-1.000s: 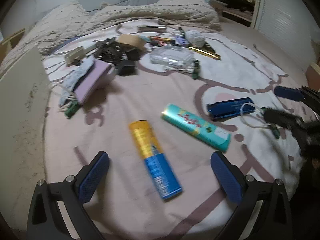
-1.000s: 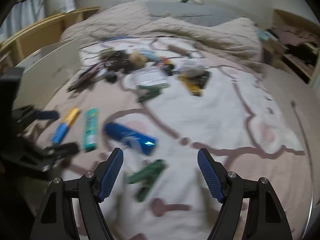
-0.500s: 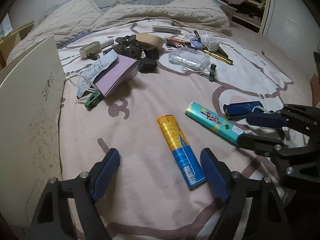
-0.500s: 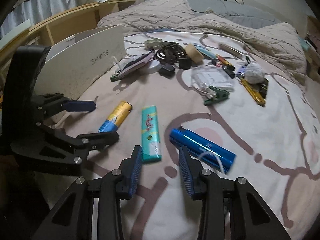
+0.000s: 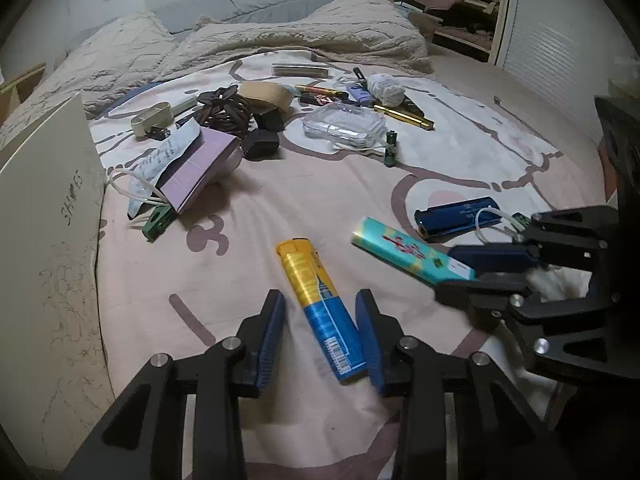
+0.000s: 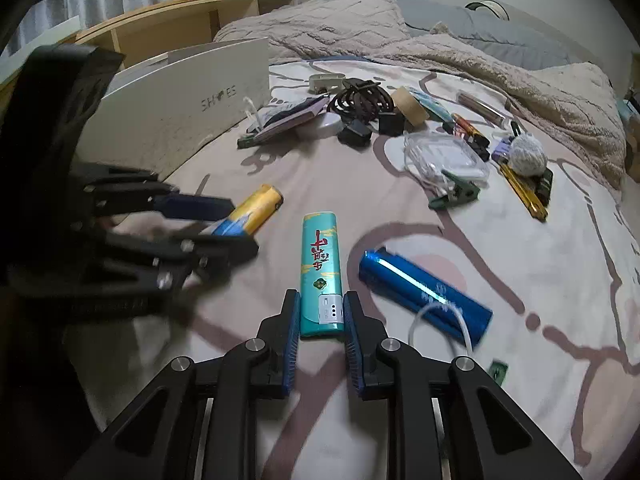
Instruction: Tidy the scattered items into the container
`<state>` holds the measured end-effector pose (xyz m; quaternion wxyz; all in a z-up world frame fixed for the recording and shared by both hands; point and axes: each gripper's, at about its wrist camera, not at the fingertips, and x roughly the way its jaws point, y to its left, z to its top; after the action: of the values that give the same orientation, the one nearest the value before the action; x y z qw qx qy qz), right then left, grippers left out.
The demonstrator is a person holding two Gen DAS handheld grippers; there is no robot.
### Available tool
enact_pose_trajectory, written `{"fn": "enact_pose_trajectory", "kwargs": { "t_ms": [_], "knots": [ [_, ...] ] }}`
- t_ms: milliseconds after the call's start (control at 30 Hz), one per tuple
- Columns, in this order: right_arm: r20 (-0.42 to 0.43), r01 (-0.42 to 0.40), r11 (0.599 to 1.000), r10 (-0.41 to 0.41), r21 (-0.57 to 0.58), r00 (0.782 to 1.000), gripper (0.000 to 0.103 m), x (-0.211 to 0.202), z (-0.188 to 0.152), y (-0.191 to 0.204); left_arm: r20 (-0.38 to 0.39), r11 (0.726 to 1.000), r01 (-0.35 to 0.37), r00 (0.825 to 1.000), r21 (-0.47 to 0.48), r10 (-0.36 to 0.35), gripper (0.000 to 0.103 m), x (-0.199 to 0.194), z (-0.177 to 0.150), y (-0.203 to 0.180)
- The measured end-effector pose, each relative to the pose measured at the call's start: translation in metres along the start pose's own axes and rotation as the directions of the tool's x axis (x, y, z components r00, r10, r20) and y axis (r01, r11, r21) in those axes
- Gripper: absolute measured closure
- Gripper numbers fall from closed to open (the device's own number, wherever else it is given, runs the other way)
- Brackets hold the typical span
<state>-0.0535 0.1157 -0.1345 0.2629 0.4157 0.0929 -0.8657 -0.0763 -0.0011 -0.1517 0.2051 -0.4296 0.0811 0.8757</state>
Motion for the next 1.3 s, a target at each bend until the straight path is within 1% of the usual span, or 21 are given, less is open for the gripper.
{"fn": "enact_pose_trajectory", "kwargs": {
  "t_ms": [200,367,500,600,700,800,900,933,967,1000,1033,1067,1200,1267,1300],
  "knots": [
    [-0.025,0.005,1.000,-0.004,0.005,1.000,0.081,-0.017,-0.014,-0.005,0.010,0.998,0.055,0.998,0.016,-0.055,0.073,-0.005,0.000,-0.003],
    [-0.032,0.011,1.000,-0.011,0.014,0.999,0.081,-0.026,-0.024,-0.008,0.013,0.995,0.088,0.996,0.053,-0.089,0.074,-0.008,0.001,-0.014],
    [-0.034,0.012,1.000,-0.011,0.015,0.999,0.081,-0.029,-0.026,-0.010,0.002,0.990,0.119,0.993,0.077,-0.119,0.078,-0.007,0.000,-0.022],
    [-0.032,0.008,0.999,-0.006,0.036,0.999,0.081,-0.029,-0.026,-0.014,-0.008,0.982,0.167,0.986,0.088,-0.167,0.082,-0.008,-0.001,-0.026],
    [-0.034,0.008,0.999,-0.006,0.053,0.999,0.081,-0.029,-0.026,-0.018,-0.019,0.970,0.211,0.977,0.122,-0.210,0.082,-0.009,-0.003,-0.035],
    [-0.033,0.032,0.998,-0.030,0.052,0.999,0.081,-0.030,-0.027,-0.020,-0.029,0.962,0.224,0.974,0.155,-0.223,0.082,-0.009,-0.004,-0.043],
    [-0.038,0.041,0.998,-0.039,0.052,0.999,0.081,-0.031,-0.027,-0.024,-0.040,0.964,0.217,0.976,0.152,-0.214,0.082,-0.008,-0.004,-0.043],
    [-0.038,0.041,0.998,-0.040,0.051,0.998,0.081,-0.031,-0.027,-0.024,-0.045,0.965,0.212,0.977,0.152,-0.207,0.080,-0.008,-0.004,-0.042],
    [-0.040,0.043,0.998,-0.041,0.050,0.998,0.081,-0.031,-0.027,-0.025,-0.053,0.967,0.205,0.979,0.153,-0.199,0.066,-0.008,-0.004,-0.041],
    [-0.043,0.046,0.998,-0.044,0.052,0.998,0.080,-0.031,-0.027,-0.026,-0.064,0.968,0.197,0.980,0.153,-0.190,0.041,-0.008,-0.004,-0.040],
    [-0.048,0.050,0.997,-0.047,0.057,0.998,0.079,-0.031,-0.027,-0.028,-0.070,0.970,0.190,0.981,0.154,-0.181,0.032,-0.008,-0.005,-0.040],
    [-0.051,0.051,0.997,-0.048,0.062,0.998,0.079,-0.030,-0.027,-0.030,-0.072,0.970,0.185,0.982,0.155,-0.175,0.029,-0.008,-0.005,-0.039],
    [-0.060,0.068,0.996,-0.065,0.051,0.996,0.077,-0.031,-0.025,-0.032,-0.077,0.974,0.154,0.987,0.165,-0.143,0.029,-0.008,-0.006,-0.034],
    [-0.064,0.085,0.996,-0.082,0.037,0.995,0.070,-0.031,-0.025,-0.033,-0.077,0.975,0.144,0.988,0.167,-0.133,0.029,-0.008,-0.006,-0.032],
    [-0.064,0.100,0.994,-0.098,0.030,0.993,0.056,-0.031,-0.025,-0.033,-0.077,0.976,0.136,0.989,0.168,-0.125,0.029,-0.008,-0.007,-0.031]
  ]
}}
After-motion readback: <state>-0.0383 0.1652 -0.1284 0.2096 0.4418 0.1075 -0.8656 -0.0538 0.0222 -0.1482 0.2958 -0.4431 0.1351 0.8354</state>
